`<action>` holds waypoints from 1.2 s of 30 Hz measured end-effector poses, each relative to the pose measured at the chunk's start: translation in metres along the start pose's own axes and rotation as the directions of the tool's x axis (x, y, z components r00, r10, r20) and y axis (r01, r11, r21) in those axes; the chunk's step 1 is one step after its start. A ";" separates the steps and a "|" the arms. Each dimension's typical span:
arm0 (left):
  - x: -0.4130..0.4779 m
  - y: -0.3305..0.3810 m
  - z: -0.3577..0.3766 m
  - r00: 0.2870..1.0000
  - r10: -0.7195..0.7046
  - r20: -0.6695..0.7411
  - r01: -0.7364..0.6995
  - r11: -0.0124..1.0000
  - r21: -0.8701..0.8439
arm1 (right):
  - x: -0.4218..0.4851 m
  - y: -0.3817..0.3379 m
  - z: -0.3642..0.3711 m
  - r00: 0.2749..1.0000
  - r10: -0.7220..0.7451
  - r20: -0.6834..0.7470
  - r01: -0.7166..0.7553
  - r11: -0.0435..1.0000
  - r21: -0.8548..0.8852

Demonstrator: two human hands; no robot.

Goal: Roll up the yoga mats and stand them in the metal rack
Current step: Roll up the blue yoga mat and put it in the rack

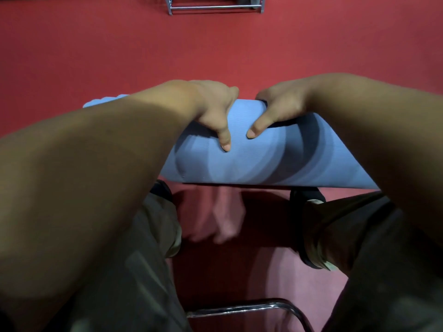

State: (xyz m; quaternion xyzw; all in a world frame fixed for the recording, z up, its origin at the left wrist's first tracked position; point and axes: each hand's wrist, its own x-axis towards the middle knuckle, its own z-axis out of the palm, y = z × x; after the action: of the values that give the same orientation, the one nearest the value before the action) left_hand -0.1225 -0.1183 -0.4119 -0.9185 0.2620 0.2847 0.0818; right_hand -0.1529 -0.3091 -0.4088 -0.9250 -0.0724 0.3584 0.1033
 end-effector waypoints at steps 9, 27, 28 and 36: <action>0.000 -0.009 -0.011 0.996 -0.045 0.077 0.052 0.994 -0.097 | 0.003 -0.018 0.005 0.997 -0.030 -0.068 0.022 0.993 -0.115; -0.002 0.009 0.003 0.997 0.079 0.020 -0.079 0.997 -0.026 | -0.007 0.005 0.006 0.998 -0.018 0.053 0.010 0.991 0.132; -0.003 0.006 0.001 0.997 0.072 0.039 -0.071 0.997 -0.044 | -0.007 0.001 0.004 0.998 -0.029 0.054 0.023 0.992 0.121; -0.005 -0.014 -0.008 0.984 0.039 0.172 0.003 0.971 -0.237 | -0.007 -0.027 0.008 0.998 -0.047 -0.029 0.044 0.994 -0.096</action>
State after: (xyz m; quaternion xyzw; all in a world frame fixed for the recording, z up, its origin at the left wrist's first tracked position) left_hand -0.1151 -0.1069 -0.4022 -0.8905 0.2266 0.3945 -0.0081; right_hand -0.1653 -0.2828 -0.4036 -0.9325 -0.1091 0.3375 0.0683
